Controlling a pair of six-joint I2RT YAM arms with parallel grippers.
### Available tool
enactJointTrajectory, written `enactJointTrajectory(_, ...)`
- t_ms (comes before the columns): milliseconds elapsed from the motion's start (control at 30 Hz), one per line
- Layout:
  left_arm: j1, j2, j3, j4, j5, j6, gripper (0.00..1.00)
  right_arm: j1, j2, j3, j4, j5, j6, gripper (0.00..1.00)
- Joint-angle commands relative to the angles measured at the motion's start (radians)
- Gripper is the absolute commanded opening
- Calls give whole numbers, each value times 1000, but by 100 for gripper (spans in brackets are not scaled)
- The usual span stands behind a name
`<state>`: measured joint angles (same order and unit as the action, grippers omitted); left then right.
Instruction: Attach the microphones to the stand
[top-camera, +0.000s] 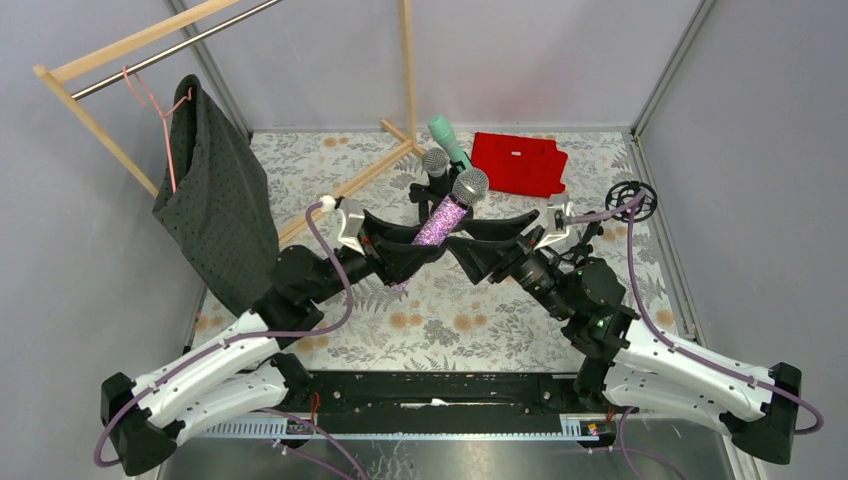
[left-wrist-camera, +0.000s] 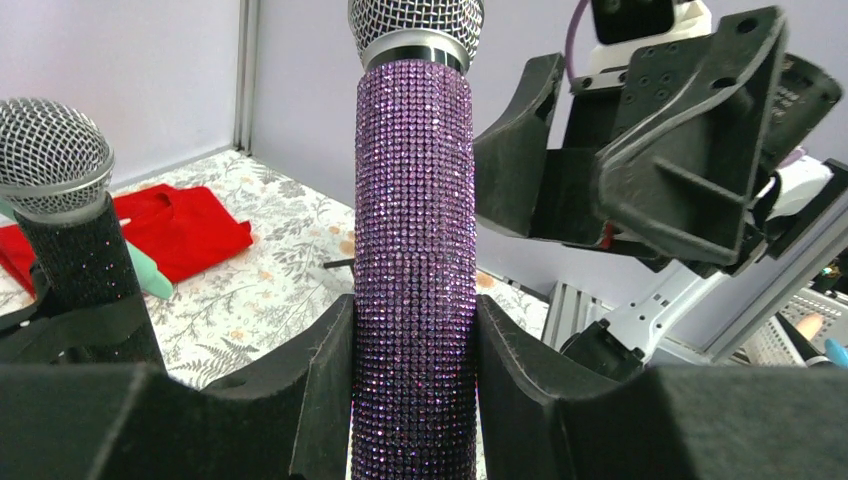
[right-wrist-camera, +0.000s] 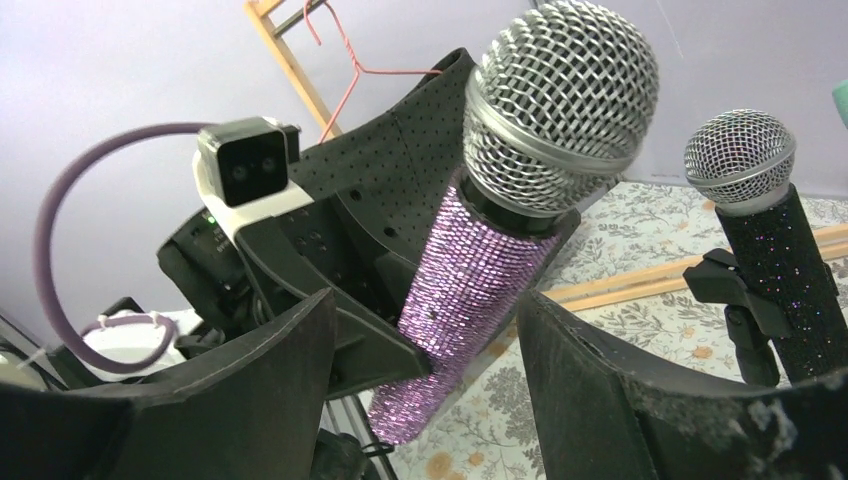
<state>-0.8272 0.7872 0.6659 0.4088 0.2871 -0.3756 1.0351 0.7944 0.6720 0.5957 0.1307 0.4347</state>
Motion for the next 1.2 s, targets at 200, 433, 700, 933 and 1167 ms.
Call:
enactJointTrajectory(200, -115, 70, -13, 238, -90, 59, 0, 5, -51, -85, 81, 157, 178, 72)
enactJointTrajectory(433, -160, 113, -34, 265, -45, 86, 0, 5, -26, -107, 116, 158, 223, 64)
enactJointTrajectory(700, -174, 141, -65, 272, -61, 107, 1, 5, -26, -117, 124, 132, 214, 45)
enactJointTrajectory(933, -174, 182, -61, 258, -54, 121, 27, 5, -19, -118, 103, 122, 161, 7)
enactJointTrajectory(1167, -173, 193, -59, 241, -51, 127, 59, 5, -46, -120, 69, 113, 95, 0)
